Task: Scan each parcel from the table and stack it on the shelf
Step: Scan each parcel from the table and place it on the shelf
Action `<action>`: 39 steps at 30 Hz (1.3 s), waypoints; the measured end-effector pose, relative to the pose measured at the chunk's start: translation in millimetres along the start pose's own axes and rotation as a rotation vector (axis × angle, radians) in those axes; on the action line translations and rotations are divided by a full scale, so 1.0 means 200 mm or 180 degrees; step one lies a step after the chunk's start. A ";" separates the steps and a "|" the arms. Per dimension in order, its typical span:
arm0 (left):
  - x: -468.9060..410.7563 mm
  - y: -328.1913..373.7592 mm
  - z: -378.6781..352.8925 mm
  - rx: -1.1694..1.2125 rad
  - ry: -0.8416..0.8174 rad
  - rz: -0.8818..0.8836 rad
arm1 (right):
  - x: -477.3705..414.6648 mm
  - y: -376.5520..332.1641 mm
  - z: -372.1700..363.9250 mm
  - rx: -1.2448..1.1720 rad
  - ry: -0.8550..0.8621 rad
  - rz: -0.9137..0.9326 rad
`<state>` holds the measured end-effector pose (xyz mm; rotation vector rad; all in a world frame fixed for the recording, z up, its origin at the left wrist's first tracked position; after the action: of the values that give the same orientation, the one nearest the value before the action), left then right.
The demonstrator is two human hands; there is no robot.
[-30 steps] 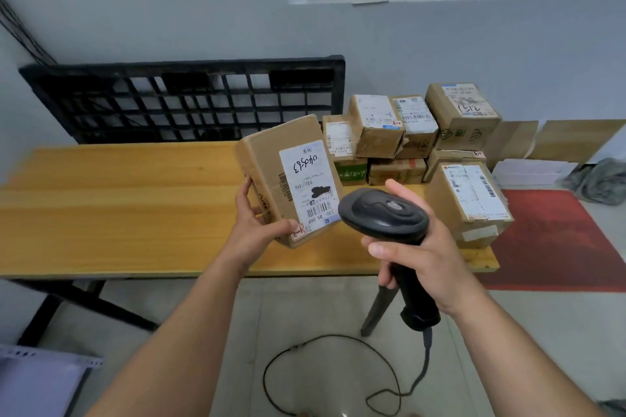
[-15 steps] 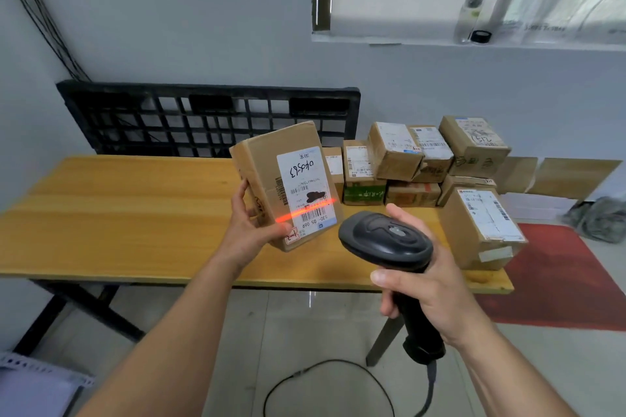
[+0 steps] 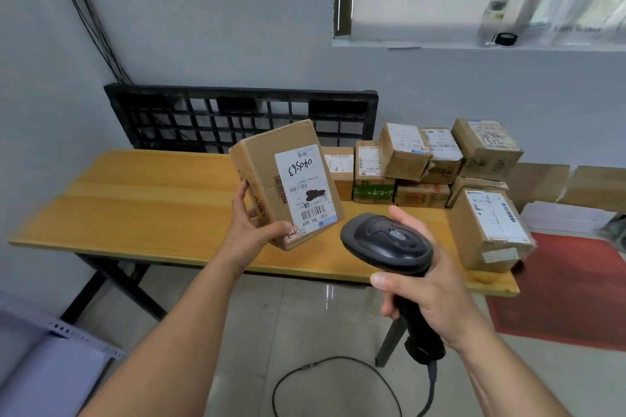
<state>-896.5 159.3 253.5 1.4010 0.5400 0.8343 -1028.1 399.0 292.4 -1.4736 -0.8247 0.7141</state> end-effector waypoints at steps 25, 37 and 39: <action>1.04 -0.12 0.42 0.0523 0.1605 0.0043 | 0.29 0.00 -0.49 -0.0158 -0.1385 0.0455; 1.48 -0.10 0.99 0.0604 0.2205 -0.0256 | 0.44 -0.08 -1.17 -0.0133 -0.1975 0.0721; 1.58 -0.10 1.14 0.0517 0.2330 -0.0309 | 0.48 -0.09 -1.33 -0.0120 -0.2065 0.0769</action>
<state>-523.9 259.9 308.1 1.1731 1.2460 1.2447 -755.8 331.5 332.4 -1.3976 -1.1564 1.4071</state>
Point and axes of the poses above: each hand's wrist, its own x-axis away from the middle knuckle, its own z-axis out of the back of the hand, y = z × x, the point moved 1 cm from there along -x, towards the middle knuckle, and after that the axes turned 2 degrees about -x, right-handed, at the moved point
